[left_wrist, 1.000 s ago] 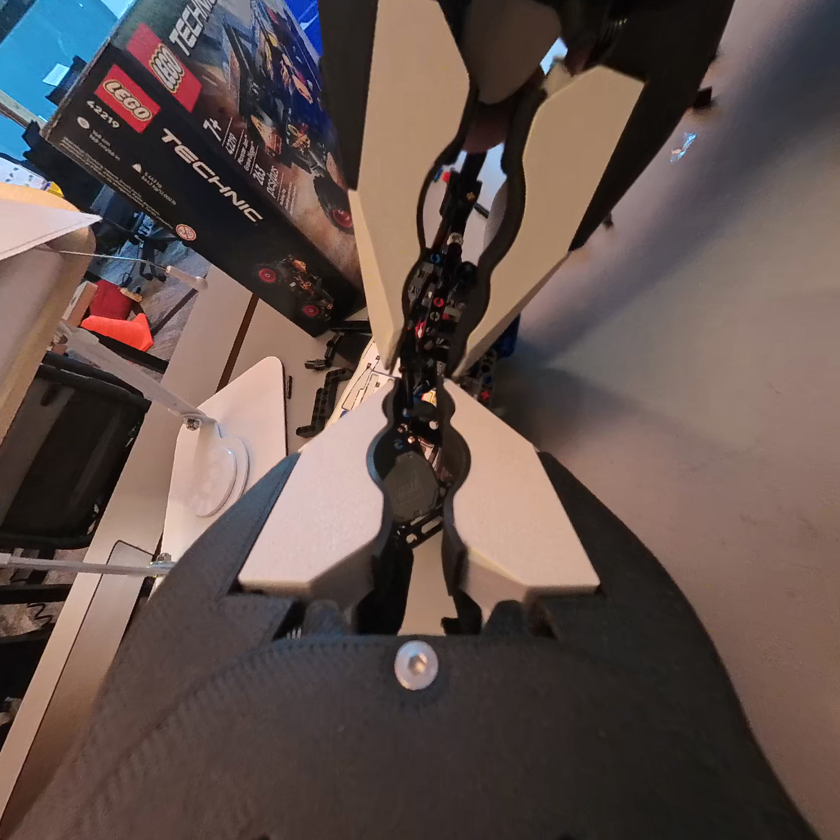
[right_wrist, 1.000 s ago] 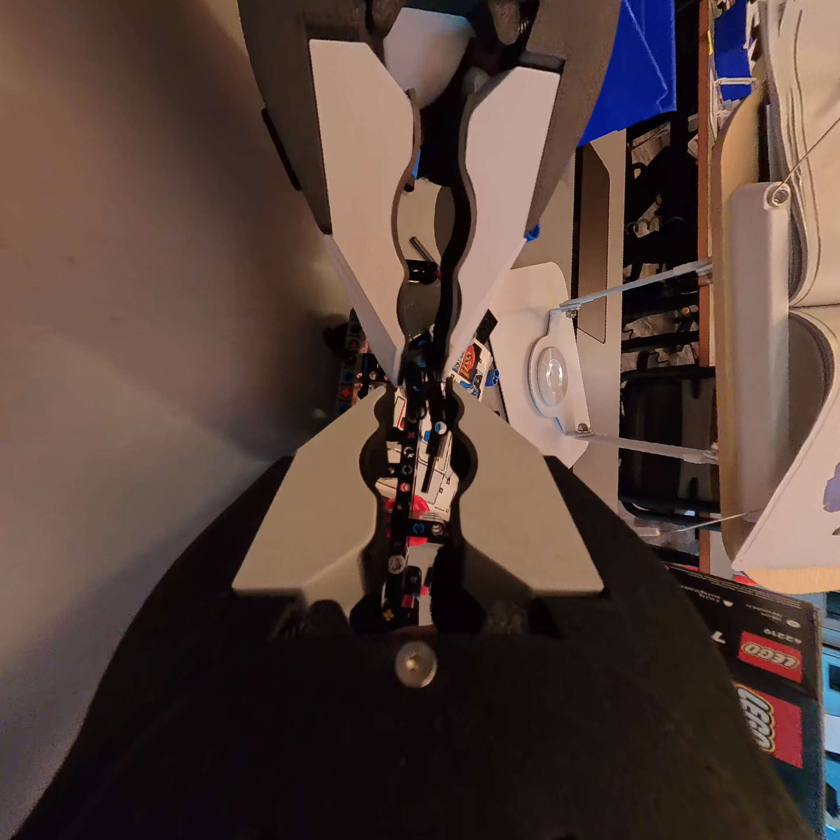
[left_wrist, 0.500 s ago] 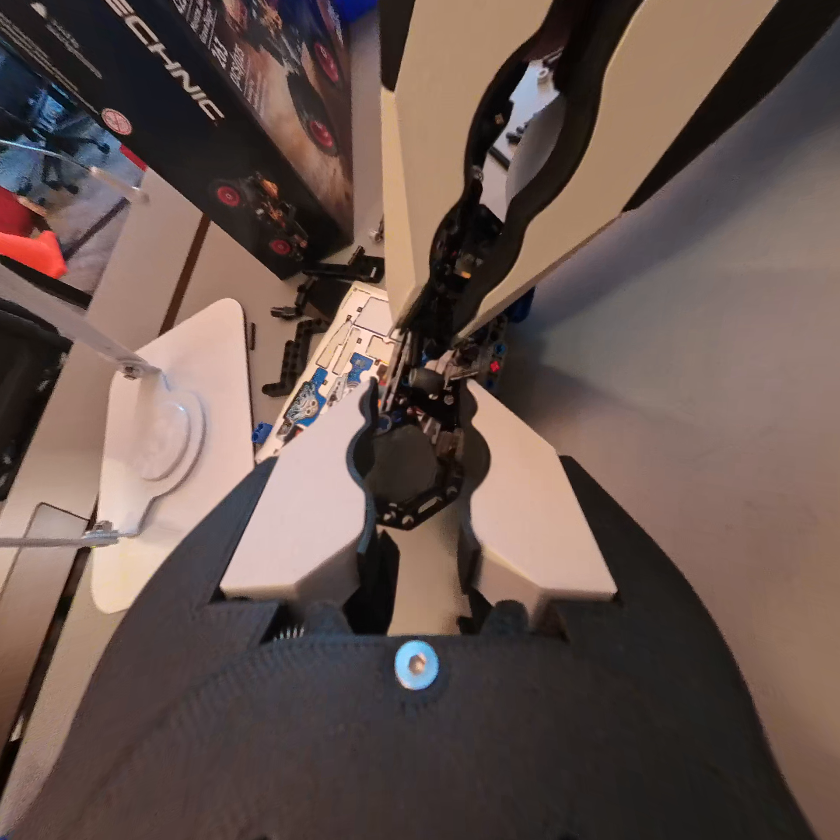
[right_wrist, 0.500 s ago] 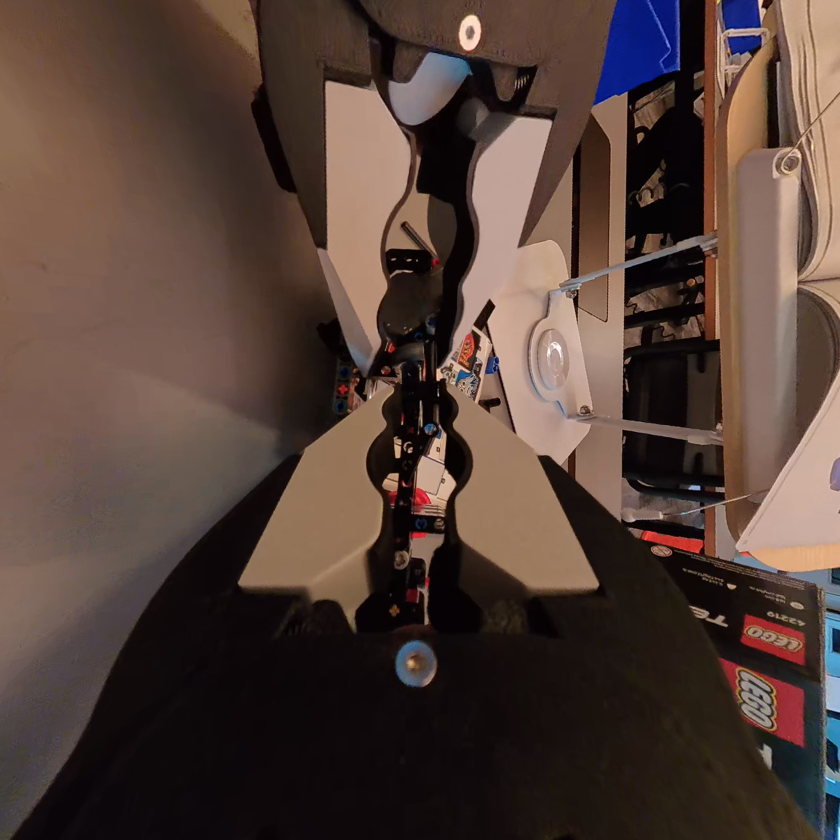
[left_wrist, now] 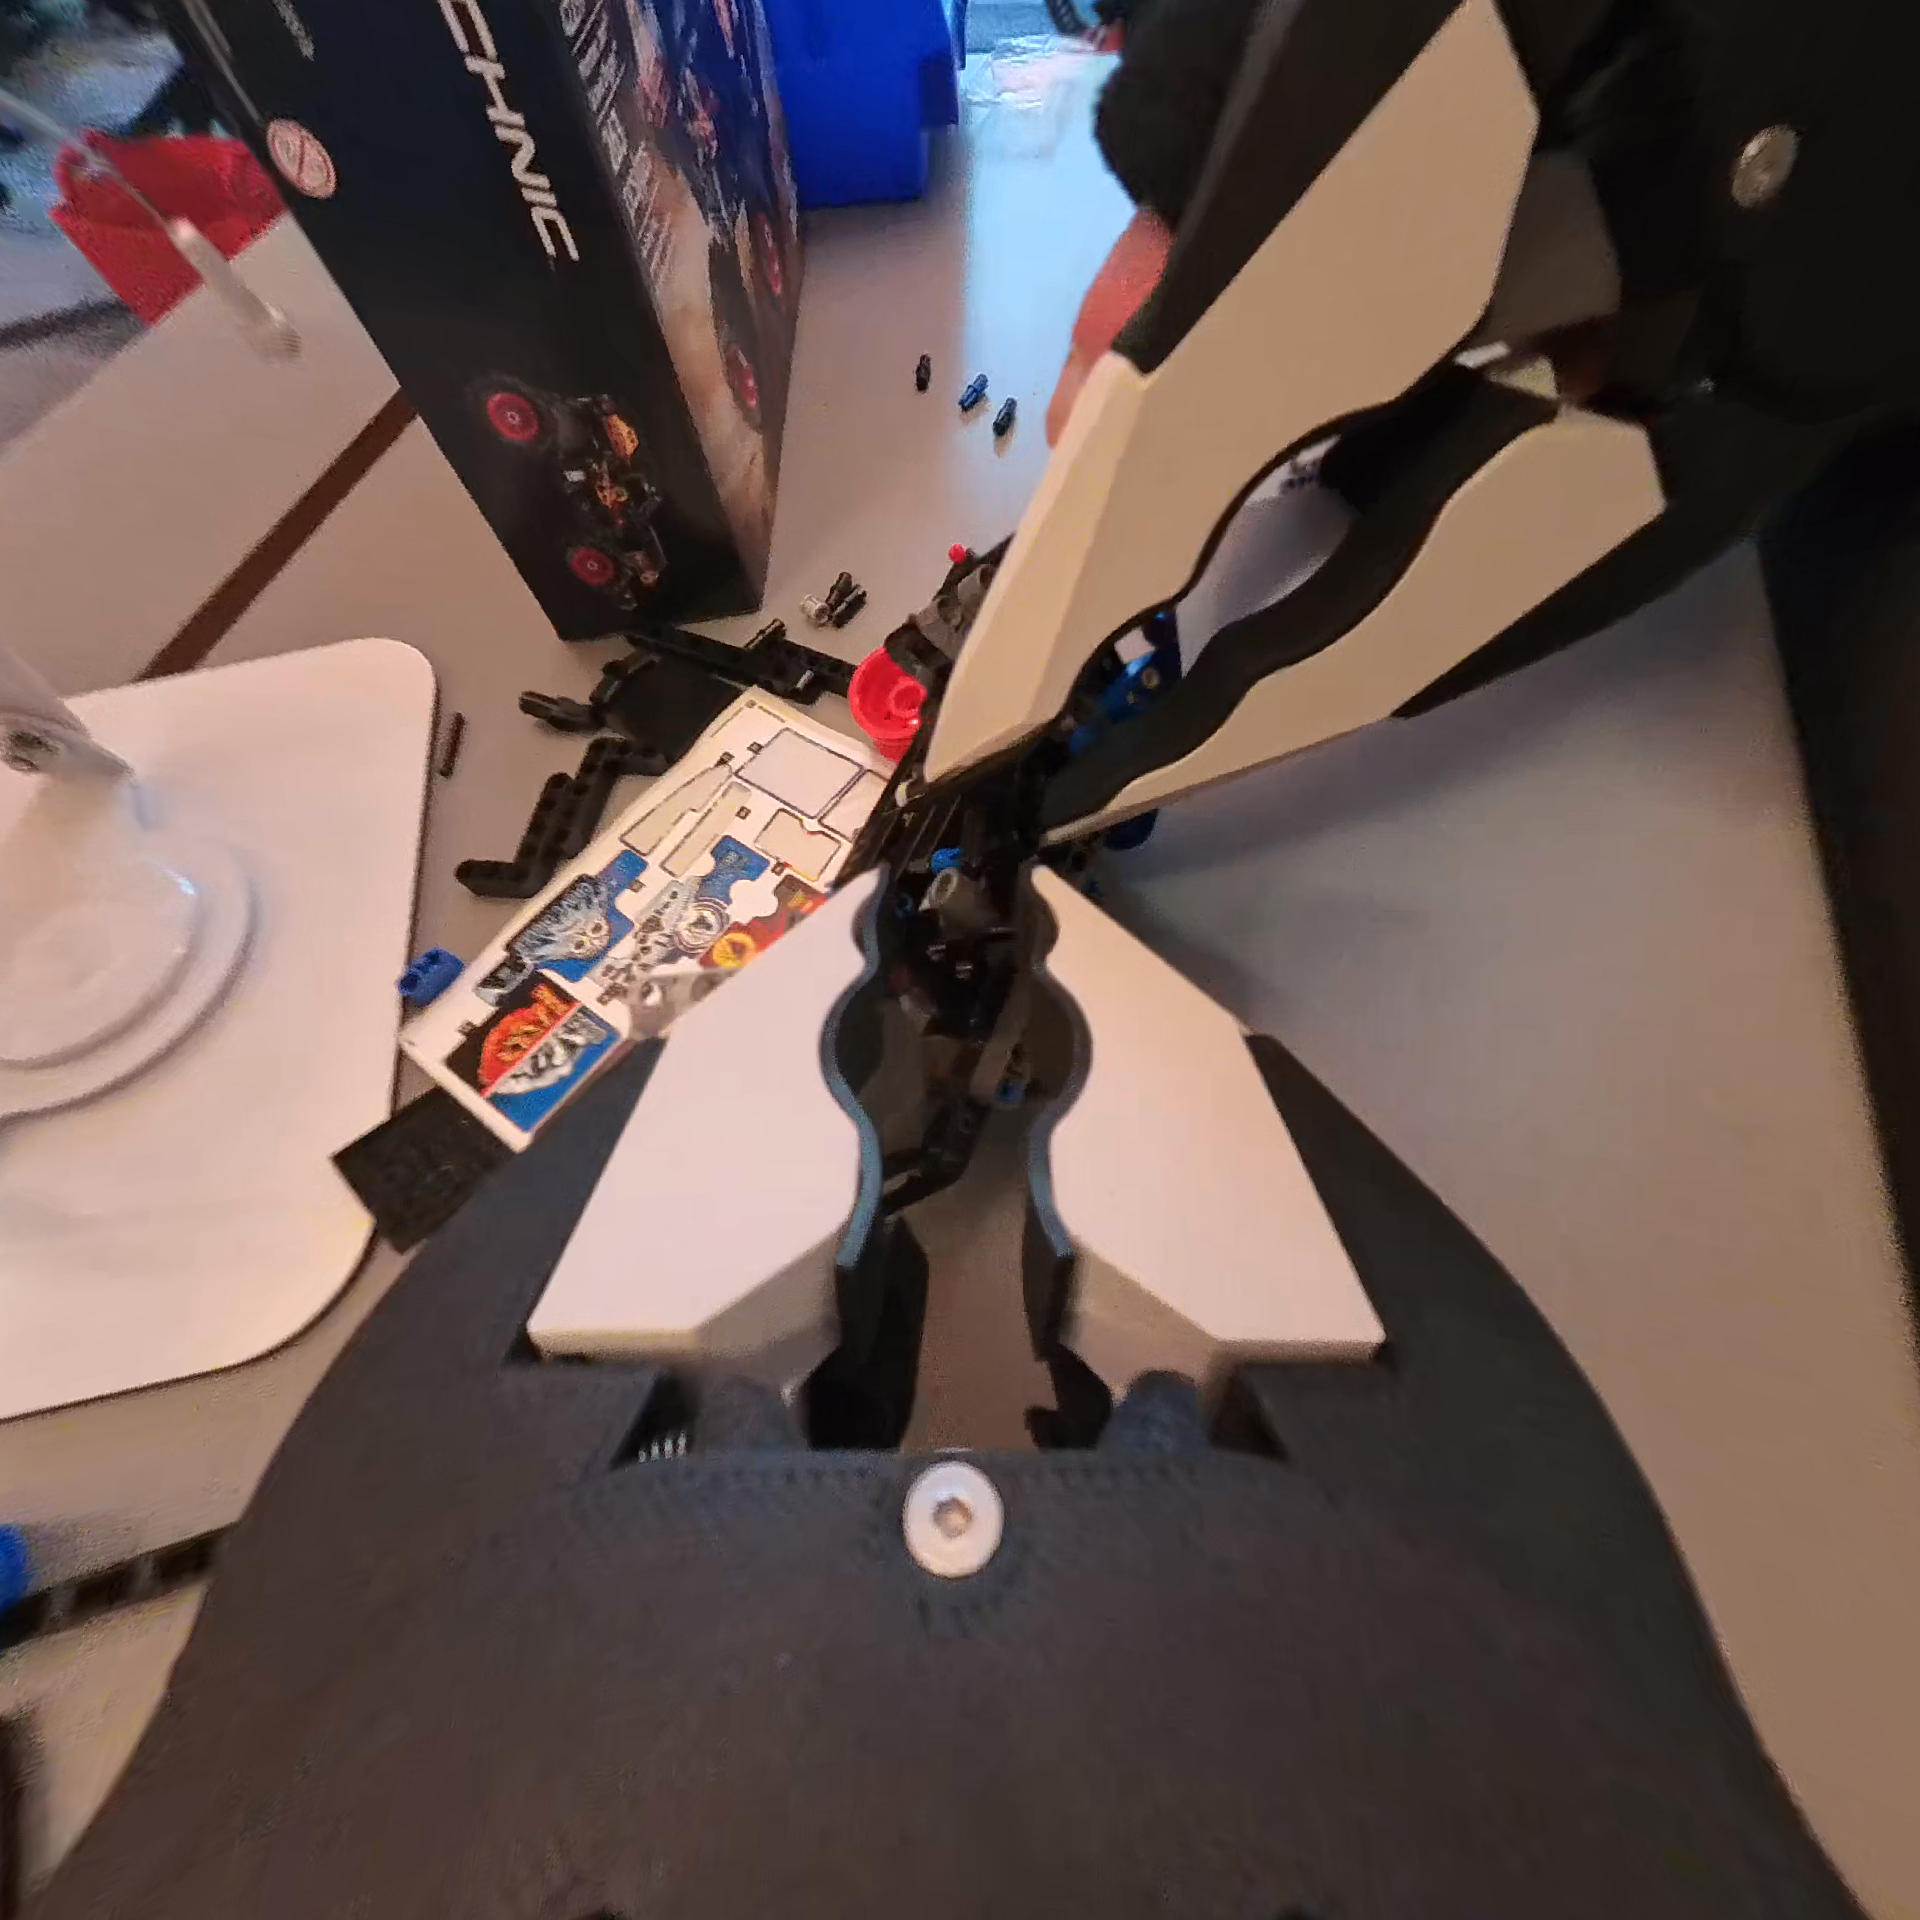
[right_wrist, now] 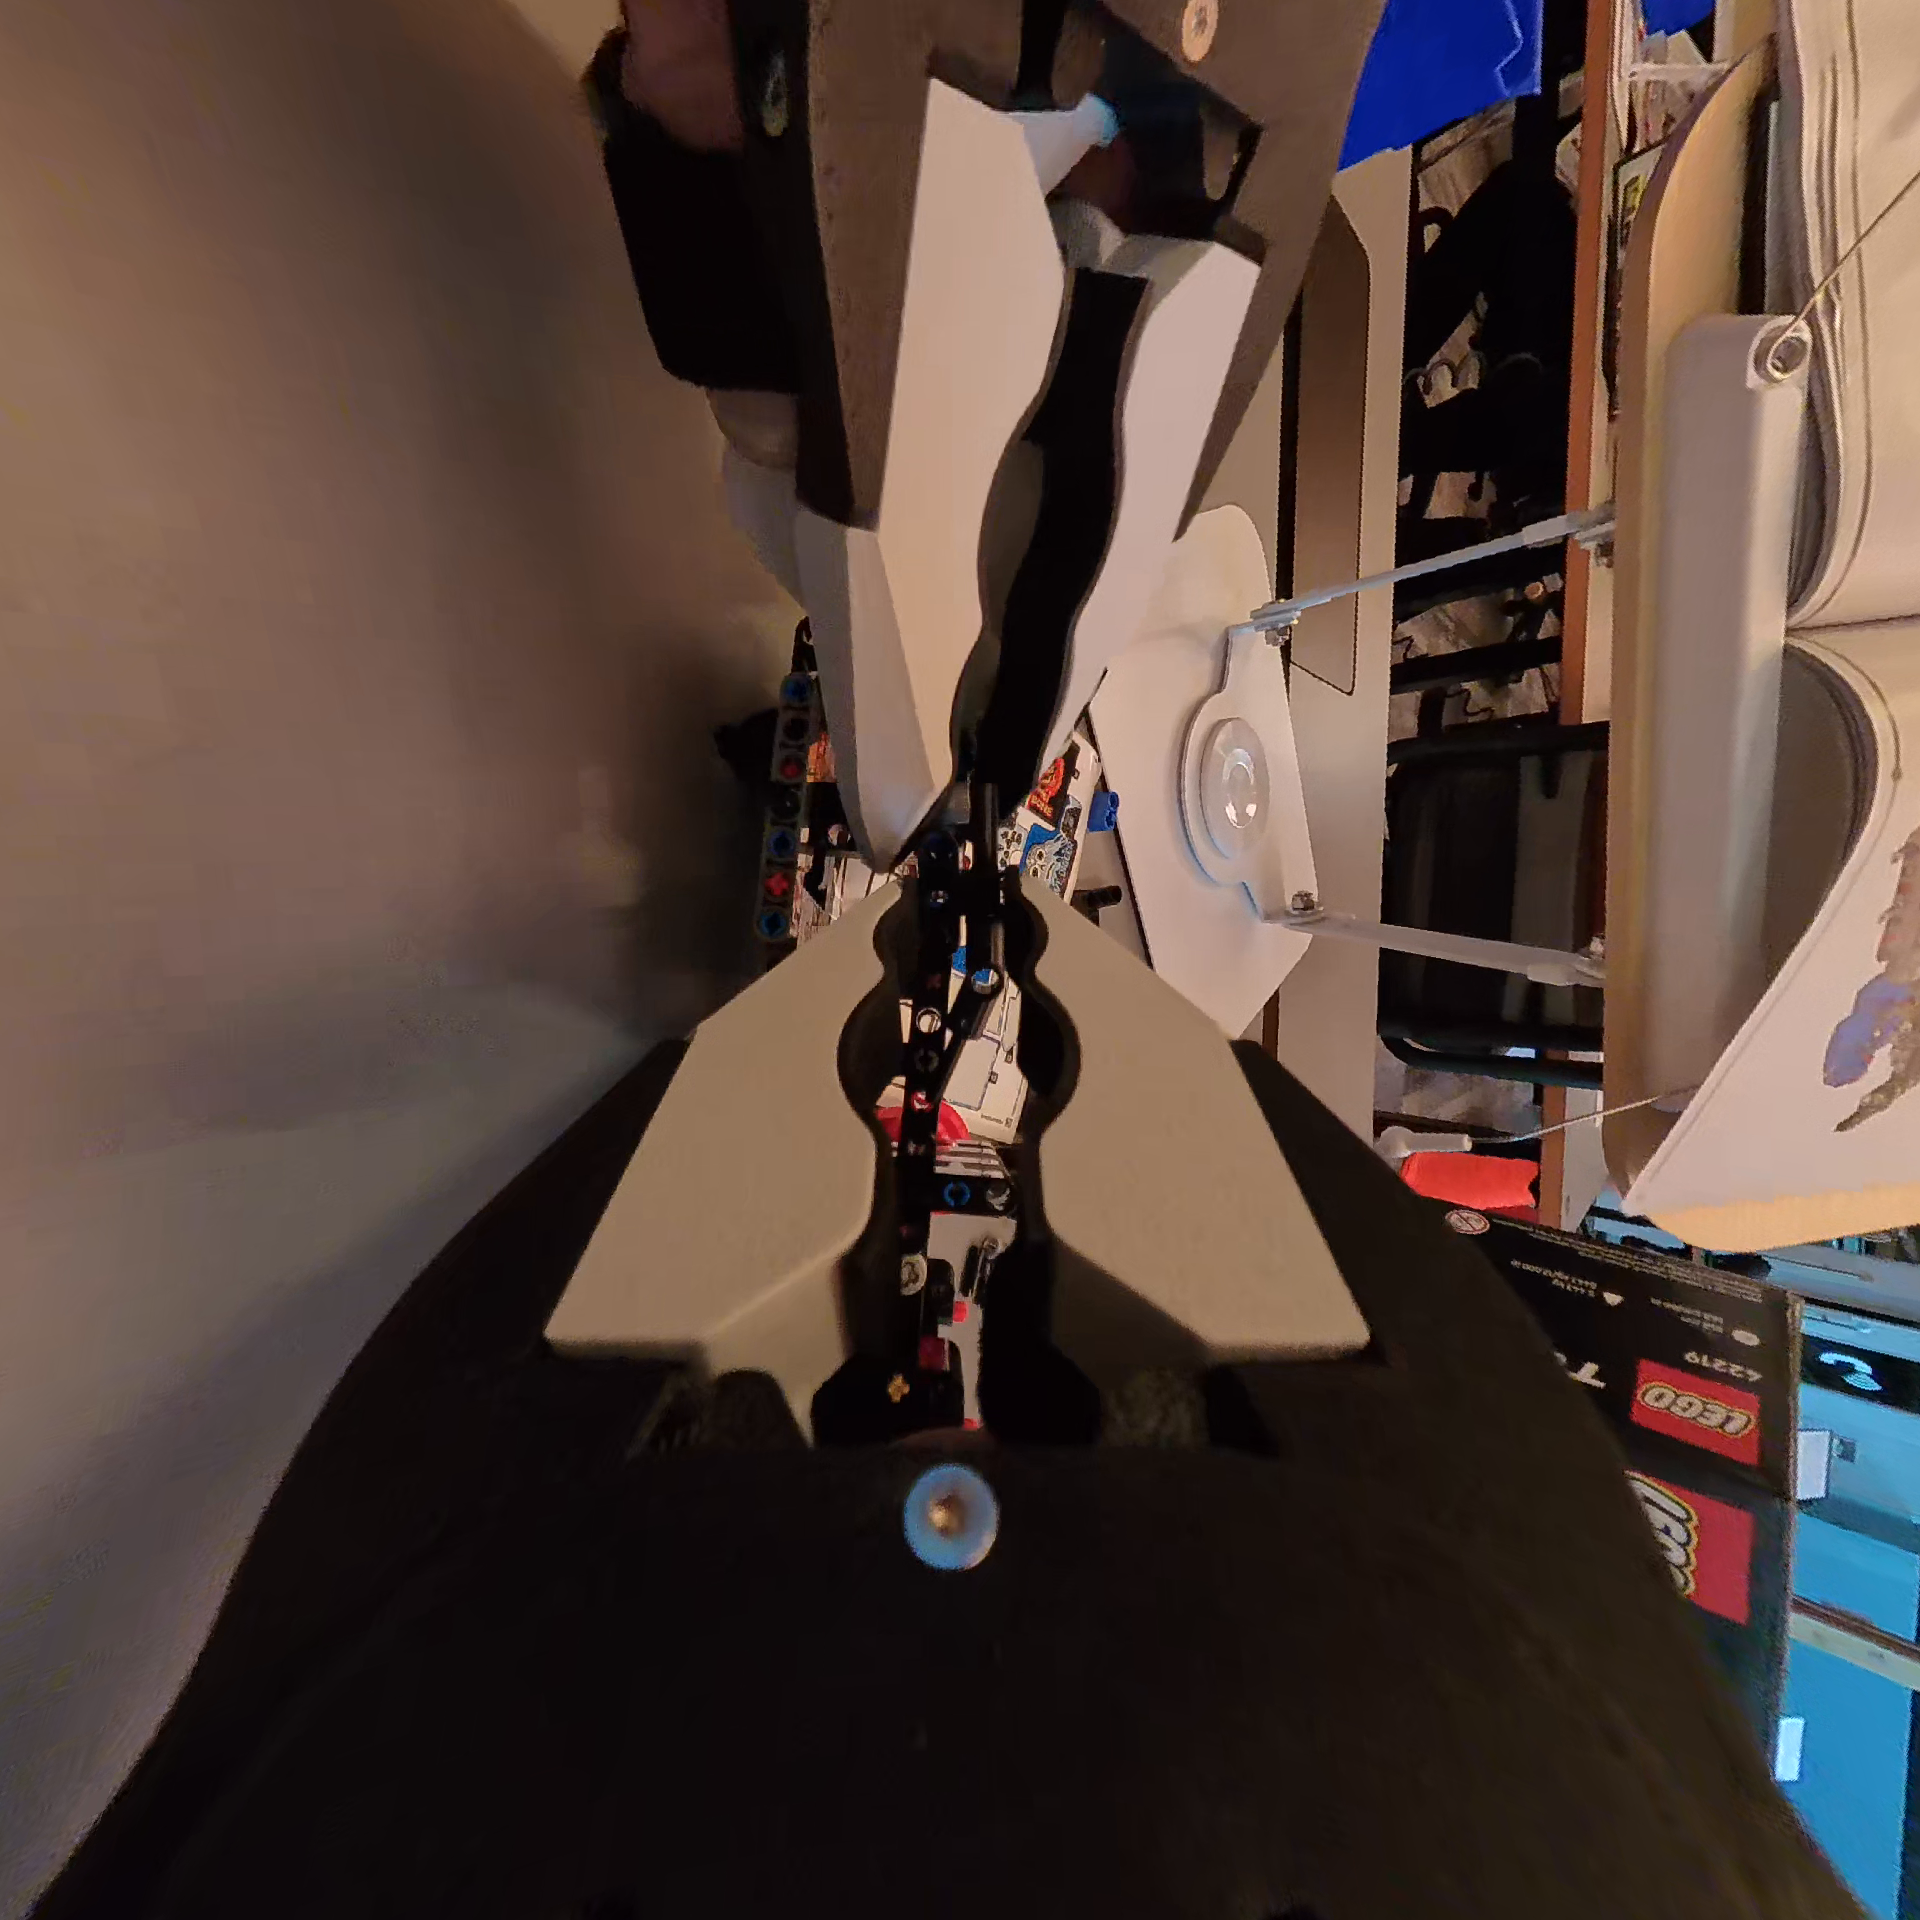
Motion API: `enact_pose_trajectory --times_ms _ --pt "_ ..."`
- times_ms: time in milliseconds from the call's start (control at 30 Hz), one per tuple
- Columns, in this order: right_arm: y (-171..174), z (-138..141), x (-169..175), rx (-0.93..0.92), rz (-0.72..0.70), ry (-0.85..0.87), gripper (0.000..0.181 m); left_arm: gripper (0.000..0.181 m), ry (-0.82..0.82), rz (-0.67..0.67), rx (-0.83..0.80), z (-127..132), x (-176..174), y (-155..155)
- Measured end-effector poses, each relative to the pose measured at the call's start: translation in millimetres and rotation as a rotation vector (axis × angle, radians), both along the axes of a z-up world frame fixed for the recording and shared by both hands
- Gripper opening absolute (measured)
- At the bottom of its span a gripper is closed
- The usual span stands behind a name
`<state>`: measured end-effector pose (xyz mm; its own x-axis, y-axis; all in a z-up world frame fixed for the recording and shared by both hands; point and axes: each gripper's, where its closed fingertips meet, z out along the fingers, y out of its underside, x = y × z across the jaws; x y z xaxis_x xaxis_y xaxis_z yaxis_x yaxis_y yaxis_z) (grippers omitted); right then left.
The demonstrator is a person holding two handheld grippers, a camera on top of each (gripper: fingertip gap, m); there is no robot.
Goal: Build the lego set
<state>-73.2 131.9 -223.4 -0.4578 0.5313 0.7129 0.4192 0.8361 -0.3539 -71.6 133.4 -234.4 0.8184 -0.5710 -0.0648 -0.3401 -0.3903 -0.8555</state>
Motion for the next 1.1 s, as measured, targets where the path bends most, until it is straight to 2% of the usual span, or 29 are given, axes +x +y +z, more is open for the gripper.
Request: enact_pose_trajectory --times_ms 200,567,700,1100 --pt "1.3 2.2 -0.9 0.011 -0.016 0.013 0.013 0.016 -0.107 -0.001 -0.007 0.6 1.6 1.4" --pt "0.5 0.3 -1.9 0.011 -0.028 0.009 0.014 0.022 -0.115 0.001 0.006 2.6 0.0 -1.6" --pt "0.0 0.2 -3.3 0.02 -0.038 0.013 0.014 0.025 -0.221 0.009 0.0 7.1 -0.7 -3.1" --pt "2.0 1.5 -4.3 0.036 -0.048 0.029 0.014 0.019 -0.316 0.019 -0.017 6.0 1.2 -1.7"
